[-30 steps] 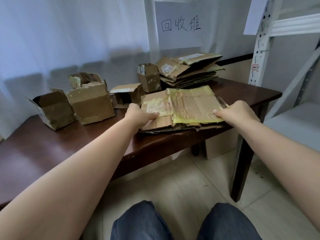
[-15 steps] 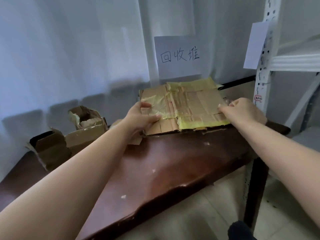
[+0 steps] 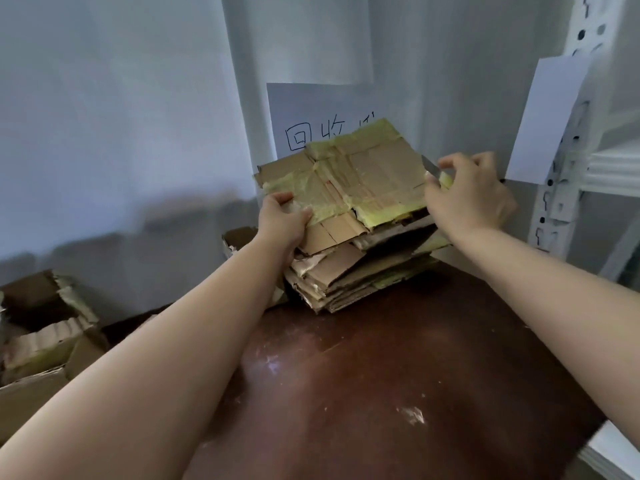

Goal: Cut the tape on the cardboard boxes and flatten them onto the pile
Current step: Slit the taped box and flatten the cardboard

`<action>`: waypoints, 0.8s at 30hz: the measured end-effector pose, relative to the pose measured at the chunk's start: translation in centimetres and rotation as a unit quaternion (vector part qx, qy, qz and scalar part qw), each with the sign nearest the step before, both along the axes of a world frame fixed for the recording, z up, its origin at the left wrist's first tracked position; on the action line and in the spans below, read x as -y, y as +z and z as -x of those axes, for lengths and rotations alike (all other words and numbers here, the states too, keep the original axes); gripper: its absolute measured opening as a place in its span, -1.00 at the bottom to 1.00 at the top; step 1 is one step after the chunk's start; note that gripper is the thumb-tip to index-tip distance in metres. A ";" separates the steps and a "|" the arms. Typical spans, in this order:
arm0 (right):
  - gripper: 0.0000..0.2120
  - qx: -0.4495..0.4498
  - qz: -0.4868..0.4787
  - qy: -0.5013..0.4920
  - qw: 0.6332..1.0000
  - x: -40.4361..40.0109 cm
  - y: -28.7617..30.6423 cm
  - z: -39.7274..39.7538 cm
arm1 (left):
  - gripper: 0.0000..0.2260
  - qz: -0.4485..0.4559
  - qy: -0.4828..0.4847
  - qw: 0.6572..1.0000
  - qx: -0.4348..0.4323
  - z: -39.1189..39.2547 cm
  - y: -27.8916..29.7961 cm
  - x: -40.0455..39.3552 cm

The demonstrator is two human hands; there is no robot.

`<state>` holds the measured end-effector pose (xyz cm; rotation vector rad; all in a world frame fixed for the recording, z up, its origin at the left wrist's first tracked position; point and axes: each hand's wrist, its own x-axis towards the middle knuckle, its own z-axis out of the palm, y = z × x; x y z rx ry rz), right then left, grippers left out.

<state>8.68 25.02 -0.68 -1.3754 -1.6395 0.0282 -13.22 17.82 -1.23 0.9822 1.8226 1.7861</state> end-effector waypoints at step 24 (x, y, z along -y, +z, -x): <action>-0.70 0.312 0.088 0.126 0.937 -11.5 -1.2 5.5 | -0.31 0.270 -0.088 0.809 -0.515 -0.5 -1.3 -7.3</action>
